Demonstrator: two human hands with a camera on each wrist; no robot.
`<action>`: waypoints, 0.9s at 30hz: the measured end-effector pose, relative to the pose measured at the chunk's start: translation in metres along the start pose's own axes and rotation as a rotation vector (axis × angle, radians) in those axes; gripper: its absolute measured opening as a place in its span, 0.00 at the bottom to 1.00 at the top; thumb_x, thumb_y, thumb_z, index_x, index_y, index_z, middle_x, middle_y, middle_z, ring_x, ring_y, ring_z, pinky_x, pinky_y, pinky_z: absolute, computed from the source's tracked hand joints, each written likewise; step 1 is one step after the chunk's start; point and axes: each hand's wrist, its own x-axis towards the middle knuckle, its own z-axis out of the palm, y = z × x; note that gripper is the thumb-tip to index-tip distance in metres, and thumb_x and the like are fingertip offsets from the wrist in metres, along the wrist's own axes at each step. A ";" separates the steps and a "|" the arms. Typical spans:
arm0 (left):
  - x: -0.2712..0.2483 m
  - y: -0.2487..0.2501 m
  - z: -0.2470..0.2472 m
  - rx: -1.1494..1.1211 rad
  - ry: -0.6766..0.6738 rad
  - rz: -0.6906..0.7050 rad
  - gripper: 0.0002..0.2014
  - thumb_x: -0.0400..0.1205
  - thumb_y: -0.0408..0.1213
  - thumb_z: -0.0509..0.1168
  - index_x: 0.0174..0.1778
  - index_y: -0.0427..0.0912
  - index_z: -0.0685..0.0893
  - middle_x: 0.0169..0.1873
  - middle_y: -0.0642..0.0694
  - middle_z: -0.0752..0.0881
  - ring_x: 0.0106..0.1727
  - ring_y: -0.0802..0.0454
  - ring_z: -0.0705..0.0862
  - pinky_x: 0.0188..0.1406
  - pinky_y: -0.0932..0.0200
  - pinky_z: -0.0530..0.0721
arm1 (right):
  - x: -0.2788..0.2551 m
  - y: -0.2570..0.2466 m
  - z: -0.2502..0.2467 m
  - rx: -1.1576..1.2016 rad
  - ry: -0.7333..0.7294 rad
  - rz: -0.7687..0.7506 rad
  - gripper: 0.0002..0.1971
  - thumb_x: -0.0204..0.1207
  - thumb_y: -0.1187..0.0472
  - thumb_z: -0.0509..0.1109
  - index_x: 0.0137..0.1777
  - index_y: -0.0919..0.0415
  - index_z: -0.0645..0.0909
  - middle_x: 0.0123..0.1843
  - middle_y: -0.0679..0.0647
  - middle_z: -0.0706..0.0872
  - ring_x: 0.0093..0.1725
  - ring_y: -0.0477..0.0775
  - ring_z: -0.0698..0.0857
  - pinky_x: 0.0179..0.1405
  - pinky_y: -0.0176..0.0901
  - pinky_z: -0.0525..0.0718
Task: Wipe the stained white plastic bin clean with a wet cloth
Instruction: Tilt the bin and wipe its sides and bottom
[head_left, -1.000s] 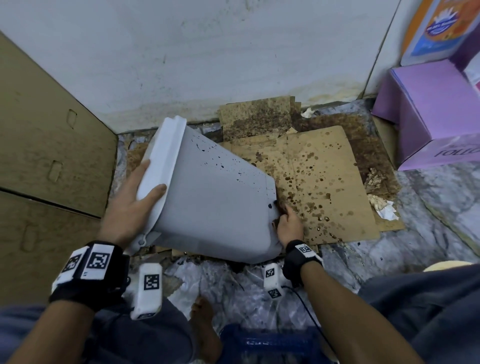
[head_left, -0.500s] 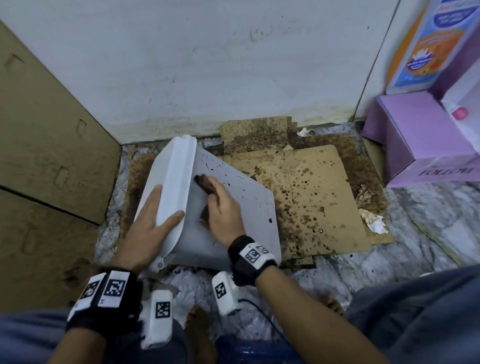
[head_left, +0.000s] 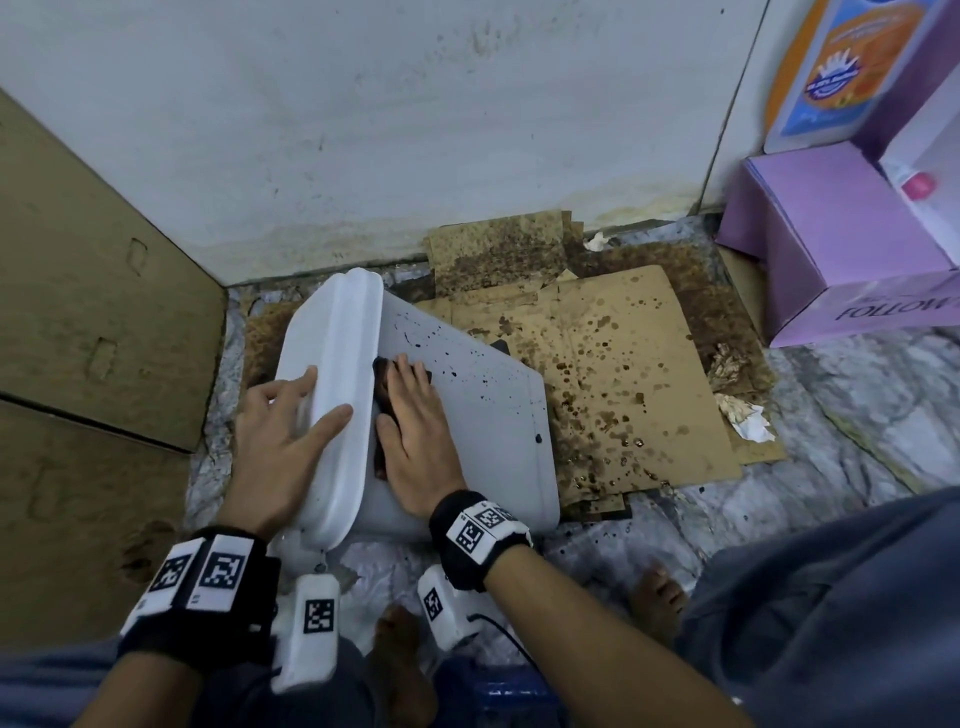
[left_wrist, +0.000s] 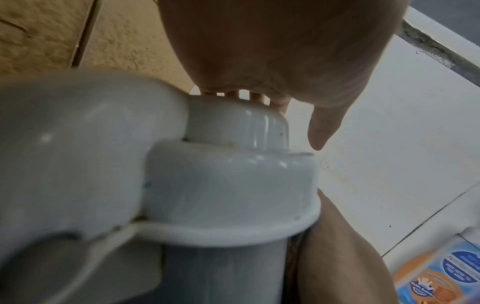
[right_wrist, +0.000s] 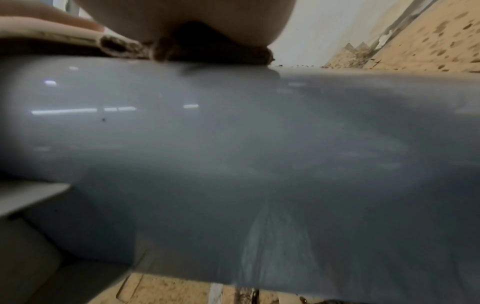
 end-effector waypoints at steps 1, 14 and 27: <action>0.002 0.002 0.001 -0.007 -0.014 -0.005 0.42 0.66 0.71 0.63 0.73 0.51 0.74 0.68 0.48 0.67 0.75 0.42 0.68 0.79 0.41 0.67 | 0.004 0.000 -0.001 0.001 -0.005 0.001 0.29 0.85 0.55 0.48 0.85 0.56 0.49 0.87 0.51 0.48 0.85 0.46 0.40 0.83 0.42 0.39; 0.021 0.001 0.012 -0.017 -0.094 -0.055 0.48 0.76 0.64 0.68 0.86 0.48 0.52 0.85 0.46 0.58 0.84 0.47 0.61 0.83 0.41 0.60 | 0.017 0.050 -0.005 -0.129 -0.061 0.024 0.29 0.87 0.55 0.49 0.85 0.54 0.43 0.87 0.48 0.40 0.84 0.44 0.36 0.84 0.48 0.37; 0.017 0.014 0.027 0.173 0.058 0.057 0.41 0.78 0.54 0.68 0.82 0.36 0.62 0.76 0.36 0.65 0.80 0.44 0.61 0.77 0.57 0.55 | 0.005 0.065 -0.014 -0.046 0.037 0.129 0.29 0.84 0.46 0.39 0.85 0.50 0.43 0.86 0.48 0.40 0.84 0.46 0.36 0.83 0.48 0.36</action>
